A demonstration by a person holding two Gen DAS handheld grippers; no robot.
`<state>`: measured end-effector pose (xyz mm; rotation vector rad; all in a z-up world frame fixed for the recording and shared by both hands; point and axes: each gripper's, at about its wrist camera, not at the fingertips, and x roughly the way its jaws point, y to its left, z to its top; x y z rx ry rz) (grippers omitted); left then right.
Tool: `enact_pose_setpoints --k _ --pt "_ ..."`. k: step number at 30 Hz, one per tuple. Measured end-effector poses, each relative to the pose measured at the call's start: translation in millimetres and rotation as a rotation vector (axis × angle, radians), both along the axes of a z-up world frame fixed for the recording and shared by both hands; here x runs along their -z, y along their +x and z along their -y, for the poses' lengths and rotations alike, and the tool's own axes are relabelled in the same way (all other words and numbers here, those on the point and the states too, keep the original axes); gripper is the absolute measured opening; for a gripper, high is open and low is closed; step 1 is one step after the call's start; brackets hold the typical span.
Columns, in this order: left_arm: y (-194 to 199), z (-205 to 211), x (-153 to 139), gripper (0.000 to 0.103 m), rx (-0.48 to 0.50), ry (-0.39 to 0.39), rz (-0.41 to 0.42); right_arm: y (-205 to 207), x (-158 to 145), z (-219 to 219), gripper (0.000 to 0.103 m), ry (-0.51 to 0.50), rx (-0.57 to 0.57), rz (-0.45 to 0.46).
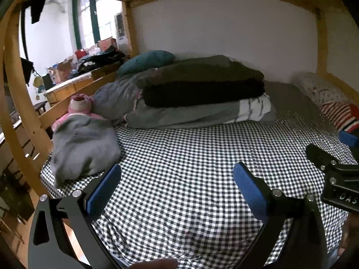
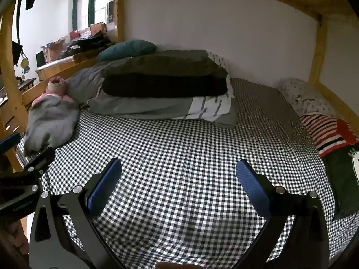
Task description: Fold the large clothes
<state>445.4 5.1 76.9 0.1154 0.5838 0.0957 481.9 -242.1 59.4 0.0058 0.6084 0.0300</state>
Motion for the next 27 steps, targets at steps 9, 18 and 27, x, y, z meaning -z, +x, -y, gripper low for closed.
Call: enact_pose_setpoints --k 9,18,27 --pt "1.8 12.1 18.8 0.099 0.018 0.013 -0.032 -2.2 16.8 11.5 0.100 0.041 -0.008 -0.007" --pt "1.2 8.0 20.0 0.099 0.010 -0.028 -0.030 -2.1 20.4 12.9 0.100 0.028 -0.006 -0.004" --pt "1.4 3.9 19.6 0.099 0.001 -0.034 -0.028 -2.9 26.5 16.0 0.100 0.014 -0.007 -0.004"
